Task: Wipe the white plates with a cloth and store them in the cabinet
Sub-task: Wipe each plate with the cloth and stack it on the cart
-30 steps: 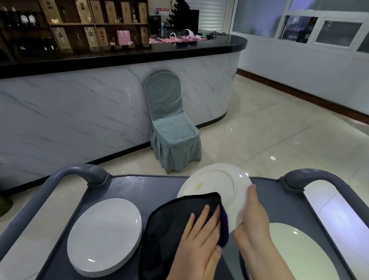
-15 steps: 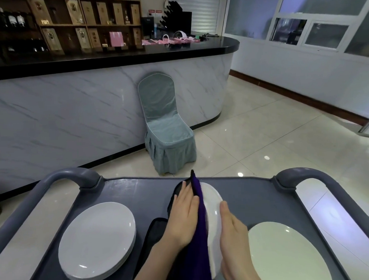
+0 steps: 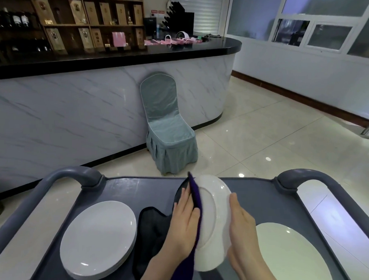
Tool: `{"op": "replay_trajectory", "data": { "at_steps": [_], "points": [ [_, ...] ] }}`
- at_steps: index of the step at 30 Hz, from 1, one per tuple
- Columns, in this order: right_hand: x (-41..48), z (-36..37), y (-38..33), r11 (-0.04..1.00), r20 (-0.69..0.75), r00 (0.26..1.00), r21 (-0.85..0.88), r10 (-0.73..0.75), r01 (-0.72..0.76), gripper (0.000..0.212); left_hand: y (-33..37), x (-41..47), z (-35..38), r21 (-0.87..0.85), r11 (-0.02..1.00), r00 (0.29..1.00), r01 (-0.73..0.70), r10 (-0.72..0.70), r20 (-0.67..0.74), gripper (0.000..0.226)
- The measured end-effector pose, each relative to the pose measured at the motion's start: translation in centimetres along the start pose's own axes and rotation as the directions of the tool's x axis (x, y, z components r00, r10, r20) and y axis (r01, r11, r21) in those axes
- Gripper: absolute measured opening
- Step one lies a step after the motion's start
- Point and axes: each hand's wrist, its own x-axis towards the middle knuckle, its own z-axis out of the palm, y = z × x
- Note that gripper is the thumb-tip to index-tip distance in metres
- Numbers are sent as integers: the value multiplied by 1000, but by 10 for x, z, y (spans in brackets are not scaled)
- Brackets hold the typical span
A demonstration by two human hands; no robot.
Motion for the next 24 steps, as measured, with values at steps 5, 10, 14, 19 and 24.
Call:
{"op": "replay_trajectory", "data": {
  "at_steps": [5, 10, 14, 19, 24],
  "points": [
    [7, -7, -7, 998, -46, 998, 48, -43, 45, 44, -5, -41, 11, 53, 997, 994, -51, 46, 104, 58],
    [3, -6, 6, 1000, -40, 999, 25, -2, 3, 41, 13, -28, 14, 176, 975, 983, -136, 110, 148, 55],
    [-4, -2, 9, 998, -26, 1000, 70, 2, -1, 39, 4, -8, -4, 159, 986, 991, -51, 31, 130, 55],
    [4, -8, -3, 994, -107, 991, 71, -76, 83, 45, -7, -28, 2, 97, 994, 991, 47, -58, 121, 54],
    [6, -8, 10, 995, -120, 993, 96, -20, 31, 41, 23, -37, 22, 128, 988, 981, -90, 66, 182, 53]
  ]
}}
